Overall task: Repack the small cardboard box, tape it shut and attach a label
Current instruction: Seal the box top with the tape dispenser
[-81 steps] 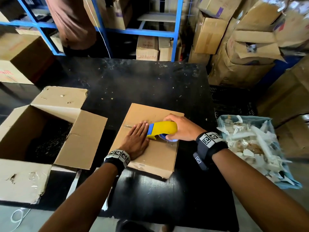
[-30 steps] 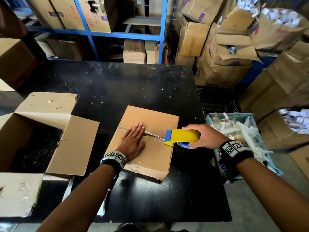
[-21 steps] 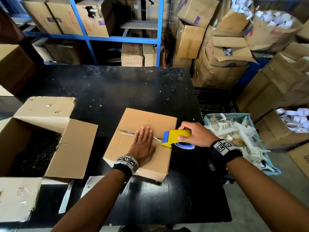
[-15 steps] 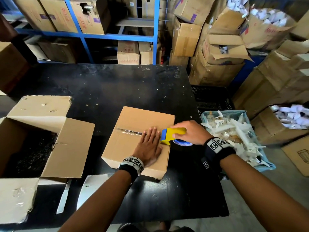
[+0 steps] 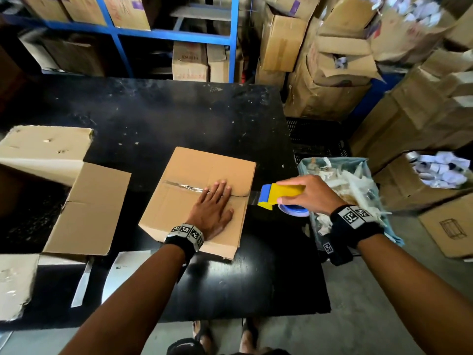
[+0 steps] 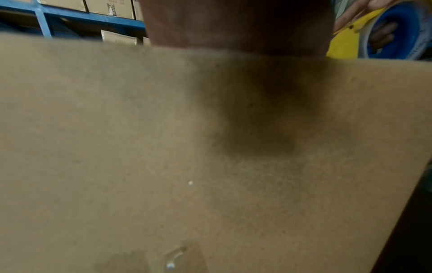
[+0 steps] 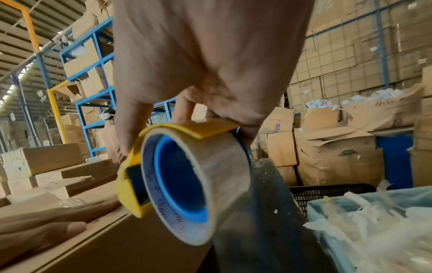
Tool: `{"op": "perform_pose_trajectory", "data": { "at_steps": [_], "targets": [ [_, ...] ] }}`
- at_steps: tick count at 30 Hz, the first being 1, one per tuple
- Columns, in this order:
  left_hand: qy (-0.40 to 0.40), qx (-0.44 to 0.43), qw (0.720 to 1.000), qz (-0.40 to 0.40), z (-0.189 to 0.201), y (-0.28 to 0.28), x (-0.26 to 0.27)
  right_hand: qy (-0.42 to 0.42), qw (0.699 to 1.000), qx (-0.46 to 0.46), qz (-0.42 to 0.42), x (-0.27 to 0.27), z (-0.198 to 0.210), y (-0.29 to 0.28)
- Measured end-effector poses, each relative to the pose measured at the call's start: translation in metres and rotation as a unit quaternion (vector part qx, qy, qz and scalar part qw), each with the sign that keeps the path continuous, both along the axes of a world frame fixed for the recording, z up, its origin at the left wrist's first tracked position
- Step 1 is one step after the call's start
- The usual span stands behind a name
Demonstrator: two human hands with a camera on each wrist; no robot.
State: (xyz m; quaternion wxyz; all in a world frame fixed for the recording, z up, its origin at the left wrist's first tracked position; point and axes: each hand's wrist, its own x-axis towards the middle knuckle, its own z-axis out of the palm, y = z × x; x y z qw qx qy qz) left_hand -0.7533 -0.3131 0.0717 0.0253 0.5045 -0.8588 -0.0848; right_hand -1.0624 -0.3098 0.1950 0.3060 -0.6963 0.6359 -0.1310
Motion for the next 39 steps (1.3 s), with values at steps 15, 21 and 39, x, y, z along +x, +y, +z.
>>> {"op": "perform_pose_trajectory", "data": {
  "at_steps": [15, 21, 39],
  "targets": [
    [-0.006, -0.003, 1.000, -0.011, 0.004, -0.001, -0.003, 0.208, 0.977, 0.019, 0.049, 0.048, 0.000, -0.011],
    [-0.006, -0.008, 1.000, -0.006, 0.004, 0.000, -0.003, 0.249, 0.967, 0.008, 0.060, 0.085, -0.001, -0.022],
    [0.011, 0.029, 0.999, 0.033, 0.010, 0.000, -0.016, 0.294, 0.945, 0.069, 0.125, 0.105, -0.040, 0.005]
  ]
}}
